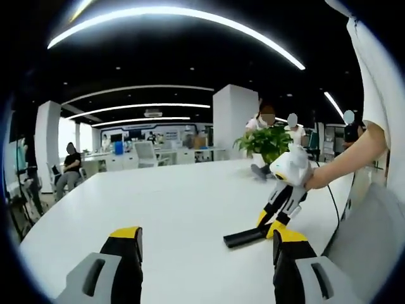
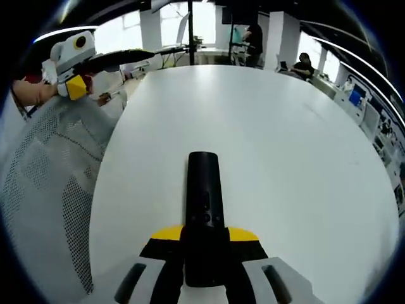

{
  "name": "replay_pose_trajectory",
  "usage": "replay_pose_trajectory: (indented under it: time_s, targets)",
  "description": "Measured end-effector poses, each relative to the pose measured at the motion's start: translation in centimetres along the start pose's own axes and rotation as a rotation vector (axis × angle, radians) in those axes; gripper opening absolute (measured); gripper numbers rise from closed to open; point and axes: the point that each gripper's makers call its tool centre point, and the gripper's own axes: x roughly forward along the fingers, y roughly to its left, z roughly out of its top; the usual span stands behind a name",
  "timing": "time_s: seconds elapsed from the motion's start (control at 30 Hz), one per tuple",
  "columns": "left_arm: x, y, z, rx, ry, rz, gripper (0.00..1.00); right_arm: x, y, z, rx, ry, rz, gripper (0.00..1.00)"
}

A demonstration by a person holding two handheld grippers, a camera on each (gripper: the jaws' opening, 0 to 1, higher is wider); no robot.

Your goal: Press the specified remote control buttons in sequence, fully releasing each button before pressing the next.

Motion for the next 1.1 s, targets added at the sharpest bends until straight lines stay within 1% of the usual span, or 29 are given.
replay_pose_trajectory:
  time_s: [0.1, 0.43, 0.7, 0.83, 0.9, 1.1]
  targets:
    - [0.0, 0.2, 0.1, -0.002, -0.008, 0.008, 0.87, 0.0, -0.8, 0.3, 0.009, -0.003, -0.004, 0.21]
    - [0.0, 0.2, -0.2, -0.004, 0.007, 0.008, 0.87, -0.4, -3.2, 0.7, 0.010, 0.008, -0.015, 0.21]
    - [0.0, 0.2, -0.2, -0.005, 0.008, 0.011, 0.86, 0.0, -5.4, 1.0, 0.015, 0.008, -0.026, 0.21]
    - [0.0, 0.2, -0.2, -0.007, 0.007, 0.008, 0.85, 0.4, -6.8, 0.9, 0.007, 0.023, -0.039, 0.21]
    - [0.0, 0.2, -0.1, -0.007, 0.003, 0.007, 0.85, 0.4, -7.1, 1.0, -0.001, 0.036, -0.045, 0.21]
    - [0.0, 0.1, -0.3, -0.010, 0.013, 0.006, 0.85, 0.5, -9.0, 1.0, 0.018, 0.040, -0.063, 0.21]
